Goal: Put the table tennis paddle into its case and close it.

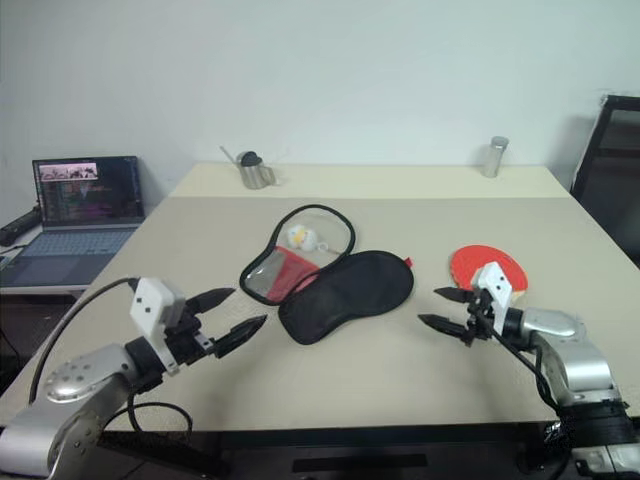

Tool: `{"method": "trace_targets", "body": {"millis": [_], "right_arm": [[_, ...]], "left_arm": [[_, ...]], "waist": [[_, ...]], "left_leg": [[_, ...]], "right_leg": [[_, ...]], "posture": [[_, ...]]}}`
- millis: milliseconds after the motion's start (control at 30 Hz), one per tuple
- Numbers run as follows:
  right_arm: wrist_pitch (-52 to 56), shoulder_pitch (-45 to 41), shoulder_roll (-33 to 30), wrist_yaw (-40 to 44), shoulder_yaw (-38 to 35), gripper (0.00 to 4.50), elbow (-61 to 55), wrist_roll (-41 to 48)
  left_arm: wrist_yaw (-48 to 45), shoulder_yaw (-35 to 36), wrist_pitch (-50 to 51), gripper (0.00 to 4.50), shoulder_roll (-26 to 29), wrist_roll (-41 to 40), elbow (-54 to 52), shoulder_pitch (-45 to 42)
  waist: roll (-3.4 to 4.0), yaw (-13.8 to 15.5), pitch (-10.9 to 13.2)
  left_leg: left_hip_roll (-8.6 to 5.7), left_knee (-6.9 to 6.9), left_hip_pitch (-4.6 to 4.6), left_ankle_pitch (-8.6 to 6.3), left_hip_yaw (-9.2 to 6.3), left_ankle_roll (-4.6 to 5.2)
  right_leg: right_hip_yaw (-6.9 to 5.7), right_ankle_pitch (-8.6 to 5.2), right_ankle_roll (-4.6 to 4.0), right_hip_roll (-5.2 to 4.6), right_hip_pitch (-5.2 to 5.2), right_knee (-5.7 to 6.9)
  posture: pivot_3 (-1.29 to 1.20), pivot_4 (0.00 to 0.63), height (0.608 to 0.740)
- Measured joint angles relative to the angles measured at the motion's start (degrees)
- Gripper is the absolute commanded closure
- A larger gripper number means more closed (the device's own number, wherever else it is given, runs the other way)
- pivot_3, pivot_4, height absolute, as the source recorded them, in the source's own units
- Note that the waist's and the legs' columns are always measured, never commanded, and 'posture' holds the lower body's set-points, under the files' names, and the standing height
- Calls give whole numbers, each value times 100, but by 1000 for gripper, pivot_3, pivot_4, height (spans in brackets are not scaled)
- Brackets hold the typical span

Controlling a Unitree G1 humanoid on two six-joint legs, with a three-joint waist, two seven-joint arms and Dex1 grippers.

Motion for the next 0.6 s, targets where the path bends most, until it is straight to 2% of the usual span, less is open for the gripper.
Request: {"method": "trace_targets", "body": {"millis": [300, 467, 600], "right_arm": [[-89, -3, 115, -305, 158, 717, -178, -137], [639, 203, 116, -730, 29, 717, -949, 14], [934, 365, 398, -1079, 184, 717, -1331, 59]], "left_arm": [[-87, -112, -10, 0, -44, 62, 270, -361], [-628, -12, -12, 0, -3, -361, 477, -380], [-905, 78, -61, 0, 131, -378, 632, -362]], "waist": [[0, 1, 0], [0, 1, 0], [0, -8, 0]], "left_leg": [[-1, 0, 0, -1, 3, -1], [1, -1, -2, -3, 1, -4], [6, 2, -1, -3, 1, -5]], "right_leg": [[0, 1, -2, 1, -2, -1], [-1, 0, -3, 1, -3, -2], [-1, 0, -4, 1, -4, 1]], "posture": [[0, 150, 740], [0, 150, 740], [0, 150, 740]]}}
